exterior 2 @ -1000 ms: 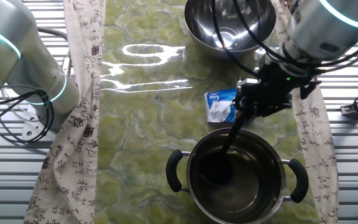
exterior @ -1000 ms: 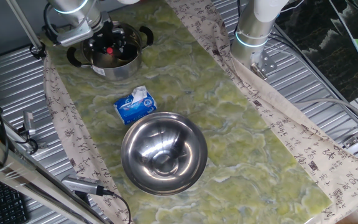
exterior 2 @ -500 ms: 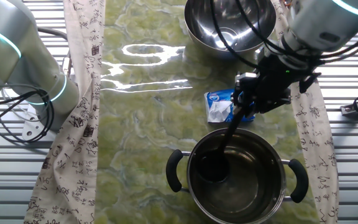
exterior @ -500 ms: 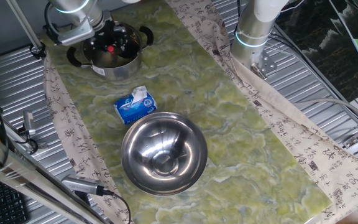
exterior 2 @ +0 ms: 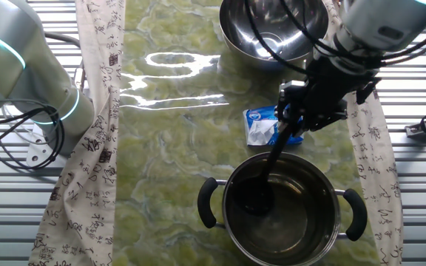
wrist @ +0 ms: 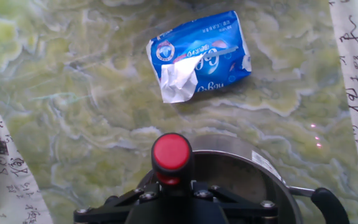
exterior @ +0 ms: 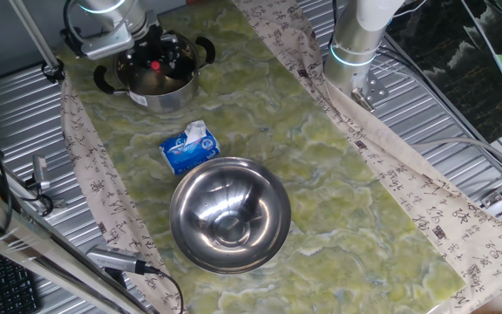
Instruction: Scoop water with a large spoon from one bowl to another
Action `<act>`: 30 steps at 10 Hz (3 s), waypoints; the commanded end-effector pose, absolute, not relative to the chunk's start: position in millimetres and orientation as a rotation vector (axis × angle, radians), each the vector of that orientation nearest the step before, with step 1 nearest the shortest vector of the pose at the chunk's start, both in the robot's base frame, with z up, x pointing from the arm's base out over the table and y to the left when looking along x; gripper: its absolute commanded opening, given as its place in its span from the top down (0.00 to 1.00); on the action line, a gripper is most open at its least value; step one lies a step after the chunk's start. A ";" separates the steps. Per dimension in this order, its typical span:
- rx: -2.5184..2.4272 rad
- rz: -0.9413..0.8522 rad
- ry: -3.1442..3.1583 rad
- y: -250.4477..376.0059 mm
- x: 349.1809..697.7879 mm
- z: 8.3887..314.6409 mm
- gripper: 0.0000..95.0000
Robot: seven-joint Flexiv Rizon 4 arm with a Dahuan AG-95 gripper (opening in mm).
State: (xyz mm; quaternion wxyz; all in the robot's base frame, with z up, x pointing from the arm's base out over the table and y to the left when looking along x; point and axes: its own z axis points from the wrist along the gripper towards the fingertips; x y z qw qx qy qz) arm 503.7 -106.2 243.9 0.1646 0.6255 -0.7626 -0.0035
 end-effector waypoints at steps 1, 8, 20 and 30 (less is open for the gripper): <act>1.781 -0.011 -2.172 -106.3 506.6 246.5 1.00; 1.736 0.023 -2.223 -103.6 518.8 261.1 1.00; 1.682 0.034 -2.254 -90.3 535.0 276.9 1.00; 1.583 0.027 -2.315 -57.3 554.0 296.0 1.00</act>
